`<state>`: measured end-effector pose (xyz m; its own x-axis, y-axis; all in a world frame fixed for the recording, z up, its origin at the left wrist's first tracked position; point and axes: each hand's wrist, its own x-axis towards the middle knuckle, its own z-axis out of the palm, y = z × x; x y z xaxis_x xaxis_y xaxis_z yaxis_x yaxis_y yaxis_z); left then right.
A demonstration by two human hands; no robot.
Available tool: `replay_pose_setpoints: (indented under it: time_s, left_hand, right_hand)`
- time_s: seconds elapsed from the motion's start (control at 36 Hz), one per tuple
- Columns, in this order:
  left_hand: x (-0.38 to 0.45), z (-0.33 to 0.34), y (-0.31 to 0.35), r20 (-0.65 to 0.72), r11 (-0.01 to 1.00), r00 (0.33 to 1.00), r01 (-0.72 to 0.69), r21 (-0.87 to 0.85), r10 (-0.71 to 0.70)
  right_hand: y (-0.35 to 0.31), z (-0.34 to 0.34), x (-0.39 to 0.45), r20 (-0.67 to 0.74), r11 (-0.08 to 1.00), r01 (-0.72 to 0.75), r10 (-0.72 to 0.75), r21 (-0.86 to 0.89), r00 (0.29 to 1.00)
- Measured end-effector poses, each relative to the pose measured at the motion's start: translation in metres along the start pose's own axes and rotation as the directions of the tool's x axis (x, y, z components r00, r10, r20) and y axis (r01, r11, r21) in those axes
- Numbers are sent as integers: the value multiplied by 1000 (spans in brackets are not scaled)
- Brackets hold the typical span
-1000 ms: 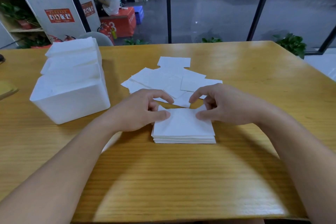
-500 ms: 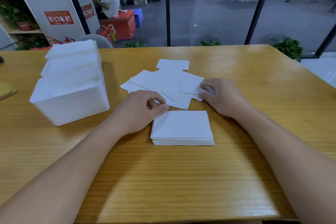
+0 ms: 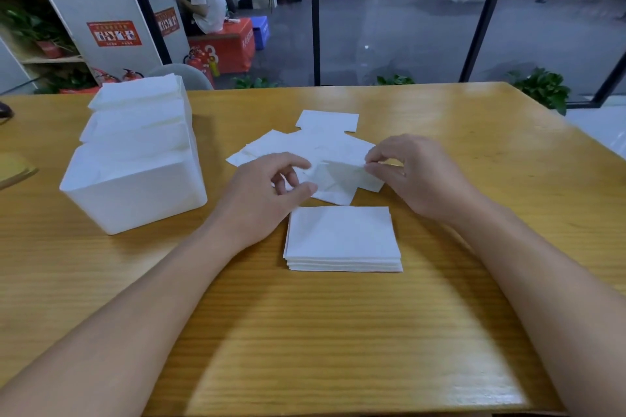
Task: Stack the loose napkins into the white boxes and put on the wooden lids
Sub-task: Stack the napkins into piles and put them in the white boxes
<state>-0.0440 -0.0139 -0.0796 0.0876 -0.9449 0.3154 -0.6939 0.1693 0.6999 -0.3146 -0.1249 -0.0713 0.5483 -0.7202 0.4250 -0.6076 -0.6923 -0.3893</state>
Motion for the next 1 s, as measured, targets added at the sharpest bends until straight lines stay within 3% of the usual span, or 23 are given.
replay_pose_setpoints:
  time_s: [0.08,0.22,0.36,0.56,0.67,0.81,0.92,1.0]
  left_hand:
    - [0,-2,3,-77,998,995,-65,19,66]
    - [0,-2,7,-45,988,988,-149,35,151]
    - [0,3,1,-73,983,981,-182,-35,179]
    - [-2,-4,1,-107,979,986,-139,-146,124]
    - [1,-13,5,-101,960,983,-171,-224,152]
    - [2,-25,9,45,891,999,9,-454,13]
    - [0,-27,16,187,885,982,113,-452,-30]
    - [-2,-28,19,170,891,985,97,-444,-23]
  right_hand:
    - [-10,-2,-4,14,998,67,-68,20,998]
    - [-33,-1,-12,24,983,112,-117,142,993]
    - [-37,-1,-17,58,973,20,-34,229,998]
    - [-41,-10,-21,-46,965,-2,14,264,999]
    - [-43,-16,-18,-105,910,-1,49,414,993]
    - [-40,-23,-15,-55,813,-77,133,576,990]
    - [-40,-24,-16,-19,793,-137,184,594,983]
    - [-41,-26,-15,-47,789,-122,187,602,981]
